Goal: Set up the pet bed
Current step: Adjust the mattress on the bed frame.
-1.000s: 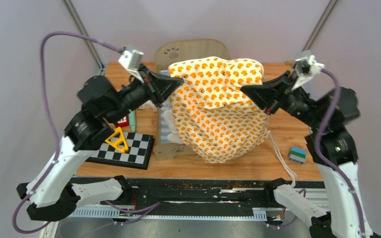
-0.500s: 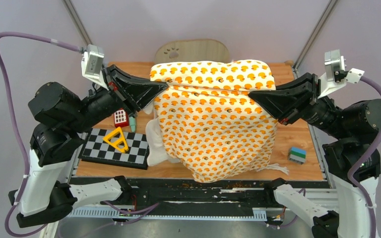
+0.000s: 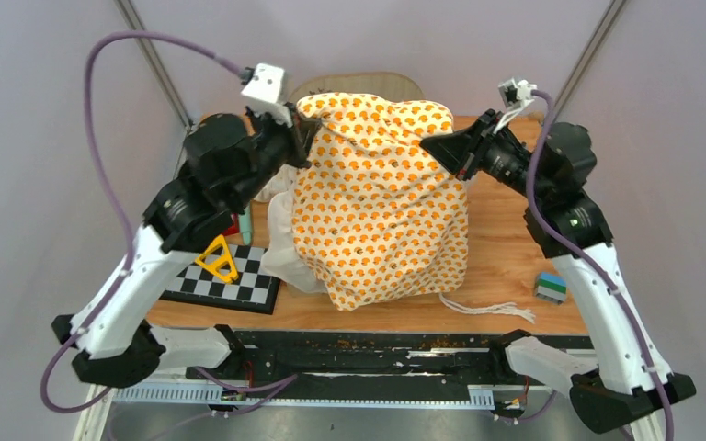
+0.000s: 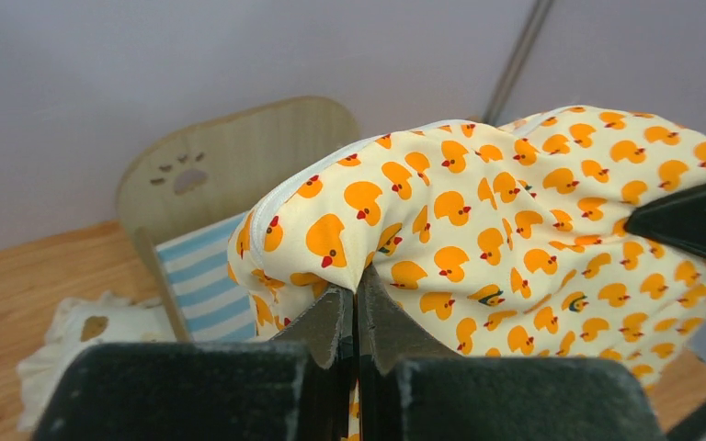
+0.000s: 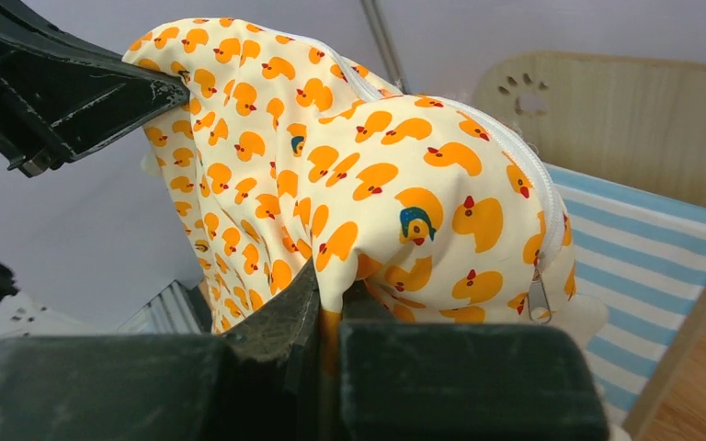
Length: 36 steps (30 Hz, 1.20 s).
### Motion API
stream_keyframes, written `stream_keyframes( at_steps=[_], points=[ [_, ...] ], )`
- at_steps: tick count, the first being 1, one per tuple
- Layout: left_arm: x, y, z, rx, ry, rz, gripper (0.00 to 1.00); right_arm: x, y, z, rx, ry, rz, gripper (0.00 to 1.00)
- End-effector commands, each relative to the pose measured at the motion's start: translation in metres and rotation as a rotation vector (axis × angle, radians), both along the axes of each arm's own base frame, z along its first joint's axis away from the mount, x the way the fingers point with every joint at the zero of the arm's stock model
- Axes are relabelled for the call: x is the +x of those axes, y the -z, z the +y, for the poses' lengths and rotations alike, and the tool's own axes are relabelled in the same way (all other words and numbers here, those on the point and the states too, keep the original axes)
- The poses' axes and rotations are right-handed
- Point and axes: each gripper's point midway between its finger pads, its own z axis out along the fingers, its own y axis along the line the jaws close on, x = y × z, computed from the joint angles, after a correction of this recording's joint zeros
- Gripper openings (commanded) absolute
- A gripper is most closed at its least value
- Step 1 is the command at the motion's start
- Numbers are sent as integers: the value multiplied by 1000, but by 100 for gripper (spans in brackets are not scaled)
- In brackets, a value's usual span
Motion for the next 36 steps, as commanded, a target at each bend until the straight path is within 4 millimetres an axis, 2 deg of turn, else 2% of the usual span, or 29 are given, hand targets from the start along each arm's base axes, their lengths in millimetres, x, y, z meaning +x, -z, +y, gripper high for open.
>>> stream_keyframes(
  at_steps=[1,5,11,19,24,29,31,36],
  points=[
    [58,2,10,89,-184,-46,0,43,-9,-6,-21,147,-122,0],
    [98,17,11,86,-198,-7,0,75,-2,-2,-69,215,-148,0],
    [132,37,14,150,-239,19,0,101,-6,5,-100,295,-207,0],
    [183,88,28,180,-316,89,0,158,25,18,-174,360,-190,0],
    [224,116,33,180,-339,130,0,201,49,24,-249,417,-201,0],
    [260,142,25,228,-335,150,0,245,78,38,-328,432,-216,0],
    [271,158,21,255,-335,168,0,262,96,44,-364,434,-203,0],
    [288,193,22,310,-353,204,0,289,130,54,-426,425,-174,0]
  ],
)
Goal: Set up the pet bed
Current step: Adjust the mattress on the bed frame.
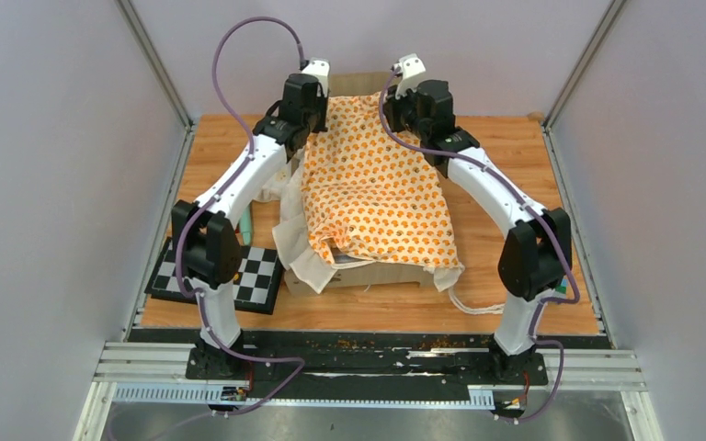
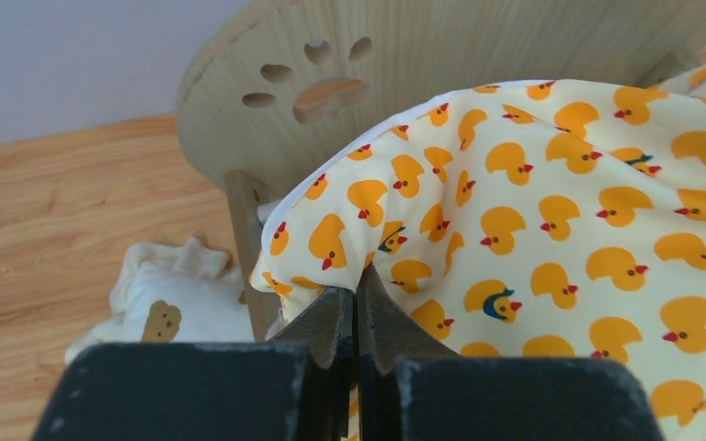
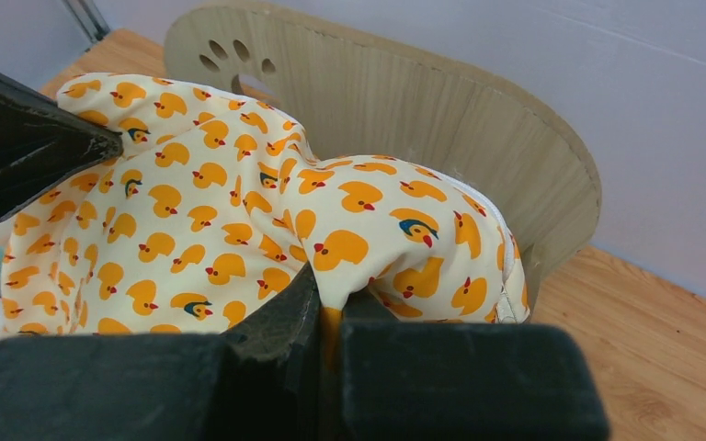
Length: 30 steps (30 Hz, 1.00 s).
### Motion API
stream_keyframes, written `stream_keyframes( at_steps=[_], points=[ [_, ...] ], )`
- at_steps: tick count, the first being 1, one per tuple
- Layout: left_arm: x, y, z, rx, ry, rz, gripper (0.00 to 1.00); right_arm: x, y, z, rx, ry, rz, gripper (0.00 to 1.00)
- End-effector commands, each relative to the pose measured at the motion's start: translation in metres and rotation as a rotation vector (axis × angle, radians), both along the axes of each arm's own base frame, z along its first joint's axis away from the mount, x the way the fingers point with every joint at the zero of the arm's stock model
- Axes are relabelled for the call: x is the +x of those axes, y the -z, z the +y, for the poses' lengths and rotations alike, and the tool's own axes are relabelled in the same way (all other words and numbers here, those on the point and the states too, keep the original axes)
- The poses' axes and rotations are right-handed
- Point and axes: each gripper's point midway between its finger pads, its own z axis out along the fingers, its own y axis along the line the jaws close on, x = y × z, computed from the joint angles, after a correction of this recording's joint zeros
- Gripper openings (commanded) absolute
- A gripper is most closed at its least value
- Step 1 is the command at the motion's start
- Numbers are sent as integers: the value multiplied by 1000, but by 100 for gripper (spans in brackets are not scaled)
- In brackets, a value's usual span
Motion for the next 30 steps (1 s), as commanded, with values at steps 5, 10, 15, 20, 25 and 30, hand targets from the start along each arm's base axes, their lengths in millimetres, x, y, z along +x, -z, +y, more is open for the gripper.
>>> stream_keyframes(
  at_steps=[5,10,15,20,25,30],
  points=[
    [24,-14,1,12,-8,-83,0,38,-7,2,-56,45,-92,3],
    [21,-27,6,20,-23,-71,49,46,-16,-8,-93,106,-60,65],
    [-11,-77,22,-43,-59,-131,98,23,-56,-35,-72,191,-83,87],
    [-71,-99,35,-136,-30,-133,100,-30,-61,-65,-48,245,14,89],
    [-162,-101,3,-265,310,-132,92,-96,-20,-77,-32,197,200,88],
    [-251,-66,-49,-153,618,-86,80,-160,1,-77,24,89,317,85]
  ],
)
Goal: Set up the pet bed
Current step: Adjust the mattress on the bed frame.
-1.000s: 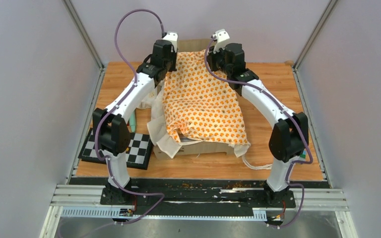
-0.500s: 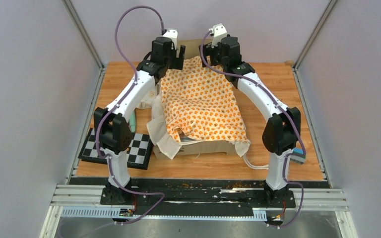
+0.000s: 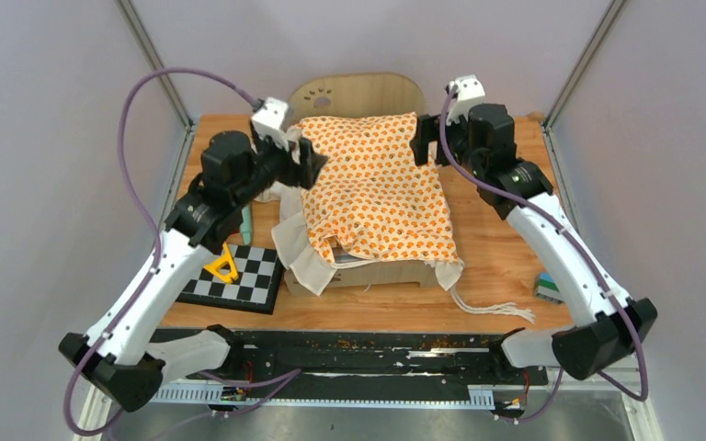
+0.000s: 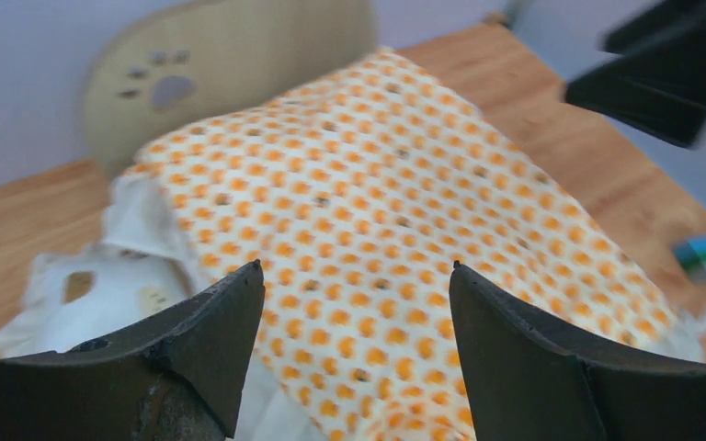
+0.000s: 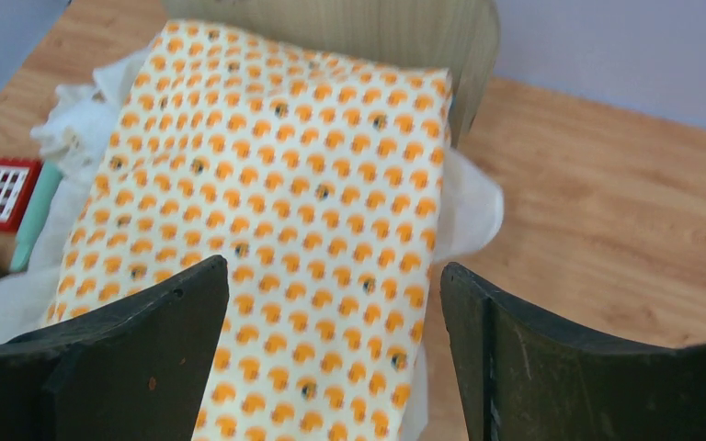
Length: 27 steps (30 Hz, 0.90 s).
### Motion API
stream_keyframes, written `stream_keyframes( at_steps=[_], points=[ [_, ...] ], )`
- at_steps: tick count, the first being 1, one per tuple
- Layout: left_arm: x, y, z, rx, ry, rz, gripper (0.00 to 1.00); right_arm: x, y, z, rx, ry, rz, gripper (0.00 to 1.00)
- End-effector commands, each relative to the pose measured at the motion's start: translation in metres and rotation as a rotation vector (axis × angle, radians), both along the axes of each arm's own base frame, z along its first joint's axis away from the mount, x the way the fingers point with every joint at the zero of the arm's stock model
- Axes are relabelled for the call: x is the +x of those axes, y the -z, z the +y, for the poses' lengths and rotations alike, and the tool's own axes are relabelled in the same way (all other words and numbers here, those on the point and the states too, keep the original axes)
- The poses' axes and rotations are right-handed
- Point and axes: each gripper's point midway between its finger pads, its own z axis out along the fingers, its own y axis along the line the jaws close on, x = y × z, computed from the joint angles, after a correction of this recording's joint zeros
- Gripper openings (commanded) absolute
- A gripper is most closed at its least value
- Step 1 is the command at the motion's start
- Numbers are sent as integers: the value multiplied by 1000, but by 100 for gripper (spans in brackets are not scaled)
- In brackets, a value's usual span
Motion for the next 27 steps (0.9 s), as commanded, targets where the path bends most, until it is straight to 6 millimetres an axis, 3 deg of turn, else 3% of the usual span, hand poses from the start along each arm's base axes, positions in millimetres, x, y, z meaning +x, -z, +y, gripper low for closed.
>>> stream_keyframes(
  at_steps=[1,5,8,12,17,21,27],
  points=[
    [-74,44,-69,122,360,29,78,-54,42,3,62,-81,190,84],
    [-108,91,-94,254,462,99,65,-85,47,-3,85,-115,213,80],
    [-120,126,-105,336,513,196,50,-98,49,-9,83,-114,217,78],
    [-129,157,-107,418,526,270,43,-109,54,-15,71,-111,225,77],
    [-126,170,-104,470,501,310,43,-116,59,-17,71,-117,234,77],
    [-135,181,-103,494,538,369,43,-118,65,-17,66,-121,244,77],
    [-151,191,-101,494,591,425,52,-119,74,-16,62,-126,261,77]
  ],
)
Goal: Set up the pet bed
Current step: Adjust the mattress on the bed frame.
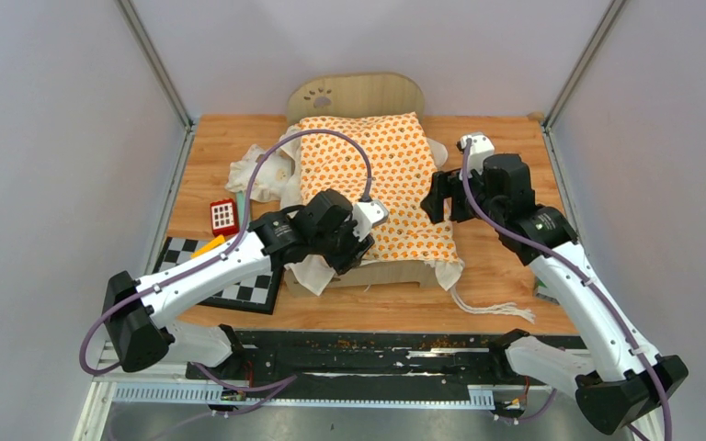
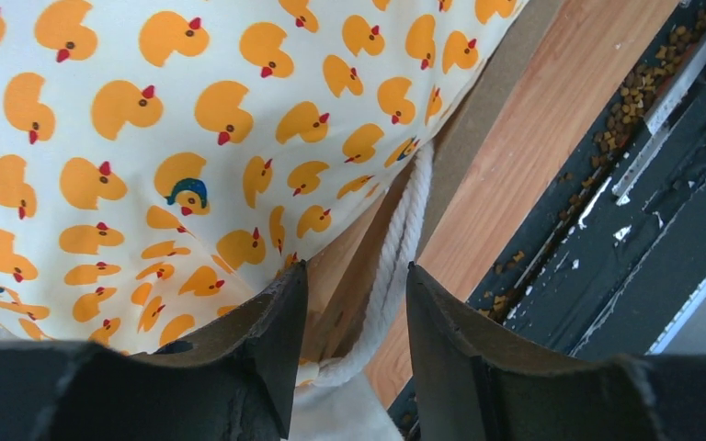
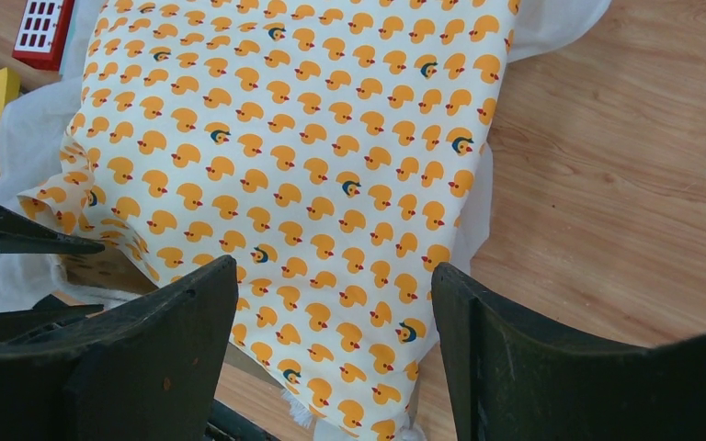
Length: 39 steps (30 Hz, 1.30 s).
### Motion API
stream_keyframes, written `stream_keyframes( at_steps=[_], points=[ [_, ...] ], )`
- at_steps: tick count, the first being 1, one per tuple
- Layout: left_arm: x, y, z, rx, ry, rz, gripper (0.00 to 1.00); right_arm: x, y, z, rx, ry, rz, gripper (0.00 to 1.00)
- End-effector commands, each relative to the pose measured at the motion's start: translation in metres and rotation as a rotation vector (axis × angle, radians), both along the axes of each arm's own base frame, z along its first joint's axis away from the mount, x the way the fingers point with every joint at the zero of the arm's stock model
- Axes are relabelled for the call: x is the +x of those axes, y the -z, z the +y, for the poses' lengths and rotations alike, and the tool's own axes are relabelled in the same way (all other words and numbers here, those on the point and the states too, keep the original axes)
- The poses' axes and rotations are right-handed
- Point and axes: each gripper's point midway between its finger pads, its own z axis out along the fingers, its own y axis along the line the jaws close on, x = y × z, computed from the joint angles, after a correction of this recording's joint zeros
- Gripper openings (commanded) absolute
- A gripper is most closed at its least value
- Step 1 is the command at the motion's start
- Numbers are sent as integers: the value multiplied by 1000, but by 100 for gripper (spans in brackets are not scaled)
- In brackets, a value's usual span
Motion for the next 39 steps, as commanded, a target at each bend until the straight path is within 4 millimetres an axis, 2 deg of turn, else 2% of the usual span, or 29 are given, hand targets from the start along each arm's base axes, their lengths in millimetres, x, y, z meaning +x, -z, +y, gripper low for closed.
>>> stream_keyframes(
  at_steps=[1,6,12,17,20,24,28,34,39],
  points=[
    [-12,-6,-3,-17,47,28,53,-2,-2,2,27,-5,-5,77],
    [-14,-3,0,-2,53,37,56,-3,2,2,28,-5,2,77],
    [-16,14,6,60,49,72,56,-5,5,3,30,-11,6,77],
    [-18,15,6,52,54,76,44,-6,6,2,30,-7,5,77],
    [-18,11,7,42,52,68,30,-6,7,3,35,-8,8,77],
    [-18,3,7,27,46,53,19,-8,10,12,61,-48,22,76],
    [-15,-6,8,12,31,30,0,-8,19,24,93,-95,47,76],
    [-17,-25,8,-41,35,2,0,-3,46,39,119,-144,120,75],
    [-21,-39,13,-78,33,-23,0,8,72,37,80,-99,174,72]
  ],
)
